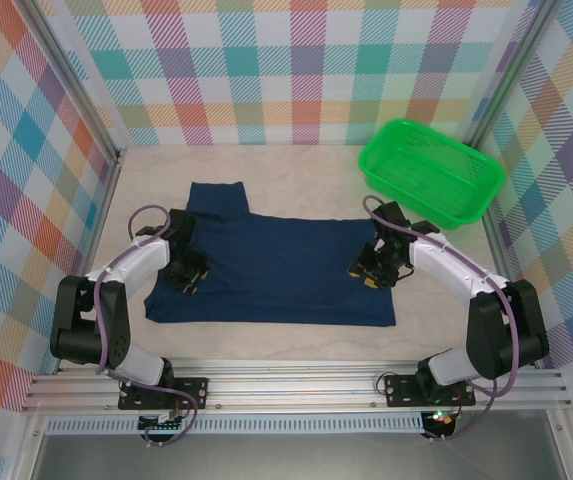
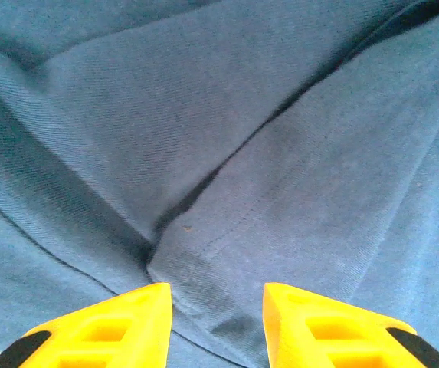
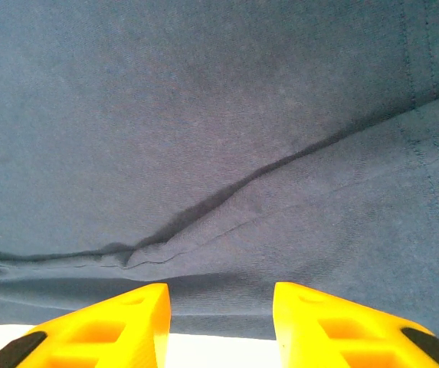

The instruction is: Fold and stack the t-shirts

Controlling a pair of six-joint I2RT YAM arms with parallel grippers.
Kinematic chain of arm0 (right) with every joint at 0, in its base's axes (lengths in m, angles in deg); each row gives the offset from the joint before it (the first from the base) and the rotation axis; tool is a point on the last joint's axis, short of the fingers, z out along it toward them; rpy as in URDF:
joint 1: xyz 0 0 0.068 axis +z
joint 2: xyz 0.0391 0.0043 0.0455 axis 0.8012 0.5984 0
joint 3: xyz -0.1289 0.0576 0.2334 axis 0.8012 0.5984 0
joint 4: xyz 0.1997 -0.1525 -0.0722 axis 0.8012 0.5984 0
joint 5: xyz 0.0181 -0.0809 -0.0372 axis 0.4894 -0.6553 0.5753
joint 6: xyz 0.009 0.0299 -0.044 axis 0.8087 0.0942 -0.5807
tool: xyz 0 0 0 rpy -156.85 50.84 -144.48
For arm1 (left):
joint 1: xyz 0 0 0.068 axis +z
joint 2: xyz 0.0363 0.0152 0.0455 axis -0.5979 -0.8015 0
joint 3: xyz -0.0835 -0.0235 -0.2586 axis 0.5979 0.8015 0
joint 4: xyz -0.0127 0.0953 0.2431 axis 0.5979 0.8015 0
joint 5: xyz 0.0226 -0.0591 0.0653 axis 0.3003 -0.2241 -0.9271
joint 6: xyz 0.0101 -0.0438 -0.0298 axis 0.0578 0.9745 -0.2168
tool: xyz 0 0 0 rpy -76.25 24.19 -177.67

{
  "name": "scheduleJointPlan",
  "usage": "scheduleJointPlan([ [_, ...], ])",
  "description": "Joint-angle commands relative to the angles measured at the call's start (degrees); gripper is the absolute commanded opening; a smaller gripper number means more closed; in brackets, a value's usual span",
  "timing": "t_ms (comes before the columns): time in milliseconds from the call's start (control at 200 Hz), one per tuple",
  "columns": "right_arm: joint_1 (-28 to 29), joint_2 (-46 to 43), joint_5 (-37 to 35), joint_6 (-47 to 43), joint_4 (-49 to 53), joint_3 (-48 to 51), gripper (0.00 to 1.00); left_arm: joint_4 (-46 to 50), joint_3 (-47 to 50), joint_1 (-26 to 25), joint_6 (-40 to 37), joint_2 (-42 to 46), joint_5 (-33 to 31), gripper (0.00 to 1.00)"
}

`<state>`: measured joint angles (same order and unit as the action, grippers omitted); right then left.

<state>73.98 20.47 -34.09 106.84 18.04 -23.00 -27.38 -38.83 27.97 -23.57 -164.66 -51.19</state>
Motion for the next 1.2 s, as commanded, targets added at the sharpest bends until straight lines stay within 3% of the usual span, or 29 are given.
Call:
scheduleJointPlan([
  [0, 0.45, 0.73, 1.19, -1.10, 0.11, -1.75, 0.40, 2.33, 0.15, -0.46, -0.23, -1.06, -1.81, 0.35],
  [475, 0.45, 1.11, 1.36, -1.60, 0.56, -1.75, 0.40, -0.09, 2.16, -0.62, -0.70, -3.93, -2.26, 0.34],
  [620, 0.45, 0.97, 2.32, -1.68, -0.66, -1.87, 0.40, -2.37, 2.11, -0.67, -0.62, -4.22, -2.33, 0.20],
  [760, 0.44, -1.58, 7.60, -2.31, -7.66, 0.03, 0.41, -0.11, -0.34, -1.85, -0.71, -3.65, -3.91, 0.08],
  [930, 0.41, -4.88, 10.80, -0.63, -15.04, 3.09, 0.43, 3.23, -2.34, -3.14, -0.72, -2.17, -4.70, 0.06],
  [1200, 0.40, -3.89, 11.12, 0.27, -15.94, 3.40, 0.42, 4.53, -4.61, -3.89, -1.36, -3.44, -4.95, 0.05],
])
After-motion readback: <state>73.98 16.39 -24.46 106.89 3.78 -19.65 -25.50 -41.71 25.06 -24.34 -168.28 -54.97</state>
